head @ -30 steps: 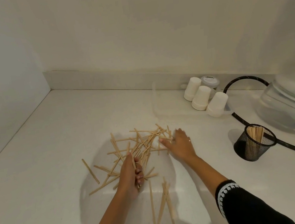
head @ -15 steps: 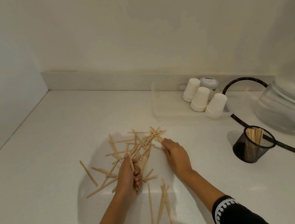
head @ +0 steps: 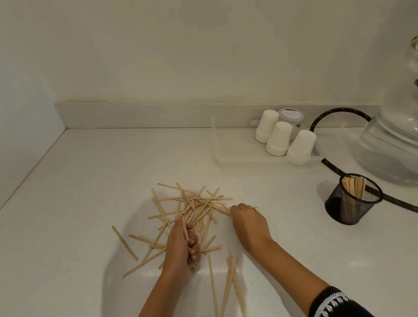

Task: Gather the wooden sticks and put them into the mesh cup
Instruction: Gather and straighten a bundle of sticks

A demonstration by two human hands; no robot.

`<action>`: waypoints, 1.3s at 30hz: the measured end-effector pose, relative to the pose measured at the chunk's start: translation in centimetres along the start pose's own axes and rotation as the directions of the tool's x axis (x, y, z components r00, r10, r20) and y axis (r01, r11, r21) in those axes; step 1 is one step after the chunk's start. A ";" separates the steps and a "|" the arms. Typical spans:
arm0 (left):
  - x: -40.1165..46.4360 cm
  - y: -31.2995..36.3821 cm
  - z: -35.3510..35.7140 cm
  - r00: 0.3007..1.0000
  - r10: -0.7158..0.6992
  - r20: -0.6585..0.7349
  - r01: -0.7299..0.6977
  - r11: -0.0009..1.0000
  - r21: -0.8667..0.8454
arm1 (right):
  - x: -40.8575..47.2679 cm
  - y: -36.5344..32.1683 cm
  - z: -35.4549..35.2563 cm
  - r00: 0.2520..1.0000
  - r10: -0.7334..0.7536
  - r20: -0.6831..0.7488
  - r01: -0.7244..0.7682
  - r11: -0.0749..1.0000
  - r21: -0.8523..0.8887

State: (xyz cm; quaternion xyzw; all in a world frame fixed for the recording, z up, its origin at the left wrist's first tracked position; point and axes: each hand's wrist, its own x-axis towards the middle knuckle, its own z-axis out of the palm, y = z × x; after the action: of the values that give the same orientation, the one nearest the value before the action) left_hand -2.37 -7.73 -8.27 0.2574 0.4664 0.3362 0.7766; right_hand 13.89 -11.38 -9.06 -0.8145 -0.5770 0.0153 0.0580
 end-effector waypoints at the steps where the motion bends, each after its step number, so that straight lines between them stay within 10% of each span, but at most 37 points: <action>1: -0.1 0.0 0.0 1.000 0.001 -0.001 -0.001 1.000 -0.001 | 0.1 -0.2 -0.3 0.999 0.039 0.023 -0.040 0.999 0.011; 9: -0.4 0.1 0.1 1.000 0.003 -0.001 -0.003 0.999 0.046 | 0.8 0.9 -2.6 0.928 0.305 0.213 -0.327 0.942 0.072; 22: -0.2 0.0 -0.1 1.000 -0.025 -0.014 0.026 0.998 0.050 | -1.2 2.8 -3.0 0.910 0.348 0.224 -0.398 0.886 0.237; 27: -0.1 0.4 -0.1 0.997 -0.069 0.020 0.067 0.996 0.053 | -2.9 4.0 -4.5 0.867 0.288 0.407 -0.499 0.488 0.716; 32: -1.0 0.5 1.7 0.985 -0.048 0.163 0.043 0.998 0.038 | -4.1 2.9 -6.2 0.842 0.167 0.513 -0.536 0.151 0.831; 36: -2.0 -0.4 4.7 0.974 -0.120 0.194 0.096 0.987 0.129 | -4.4 0.5 -6.8 0.885 0.164 0.436 -0.464 0.221 0.858; 39: -2.5 -1.1 6.4 0.967 -0.143 0.211 0.135 0.990 0.051 | -4.9 -1.0 -6.4 0.940 0.251 0.230 -0.328 0.487 0.810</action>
State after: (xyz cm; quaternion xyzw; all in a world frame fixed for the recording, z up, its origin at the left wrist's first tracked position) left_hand 2.87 -10.94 -4.89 0.2727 0.4030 0.2430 0.8392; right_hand 11.91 -16.19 -2.77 -0.7700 -0.3552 0.3317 0.4133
